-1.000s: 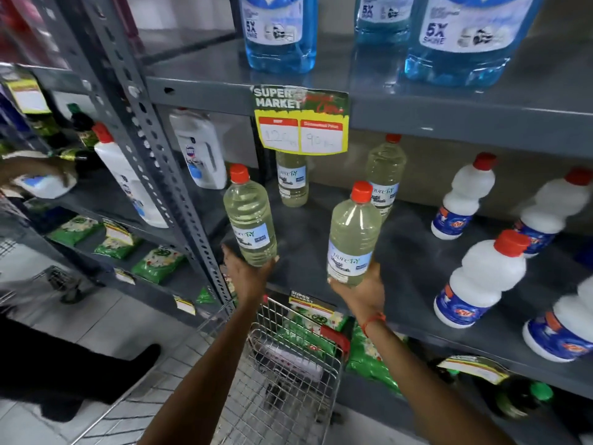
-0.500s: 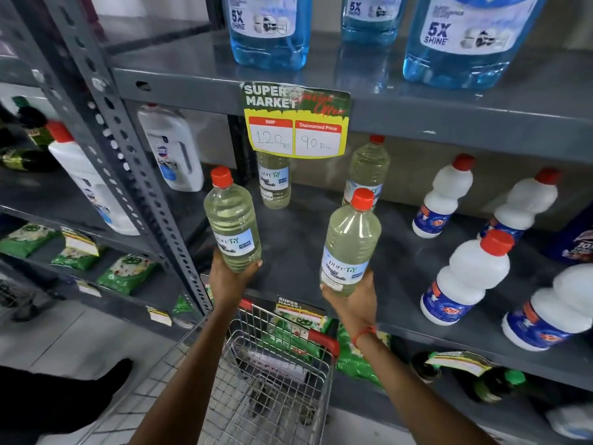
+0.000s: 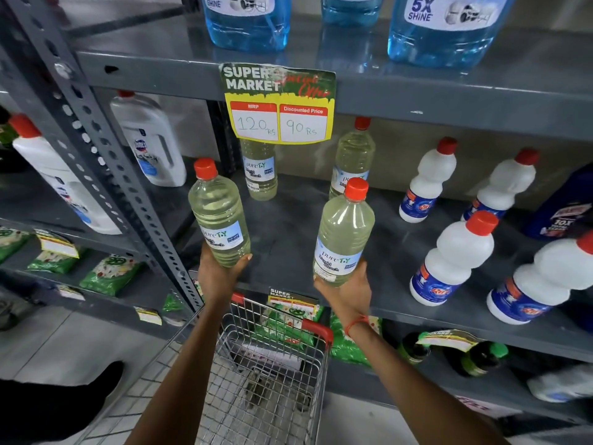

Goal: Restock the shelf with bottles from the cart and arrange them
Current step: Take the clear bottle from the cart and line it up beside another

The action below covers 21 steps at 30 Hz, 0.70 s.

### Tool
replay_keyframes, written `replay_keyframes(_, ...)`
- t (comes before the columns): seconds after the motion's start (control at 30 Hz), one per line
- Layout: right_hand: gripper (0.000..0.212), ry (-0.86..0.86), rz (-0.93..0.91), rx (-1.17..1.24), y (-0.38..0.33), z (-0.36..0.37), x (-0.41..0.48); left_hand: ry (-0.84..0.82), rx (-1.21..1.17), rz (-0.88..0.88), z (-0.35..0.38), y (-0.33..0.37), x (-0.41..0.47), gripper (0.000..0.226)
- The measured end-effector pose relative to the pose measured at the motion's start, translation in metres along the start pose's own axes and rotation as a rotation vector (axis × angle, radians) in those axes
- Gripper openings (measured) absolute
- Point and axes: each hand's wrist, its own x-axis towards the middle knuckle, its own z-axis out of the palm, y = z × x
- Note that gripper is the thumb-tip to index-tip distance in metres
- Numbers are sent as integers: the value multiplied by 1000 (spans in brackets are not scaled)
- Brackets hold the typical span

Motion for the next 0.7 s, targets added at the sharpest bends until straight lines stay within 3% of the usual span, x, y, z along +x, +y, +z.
replay_keyframes(0.37,86,-57,6,-27,-3,-5,-1,-39,-66,2,1,5,-3,84)
replay_keyframes(0.57,128,-143,-64,78,-12,-18,-4,11,23,-31,6,26,-30,126)
replay_keyframes(0.63,110,-64,-163,39,-16,-24,-12,67,105,93,12,45,-55,115)
replay_keyframes(0.7,79,57,-302,12,-22,-36,-19,74,74,190,25,72,-90,100)
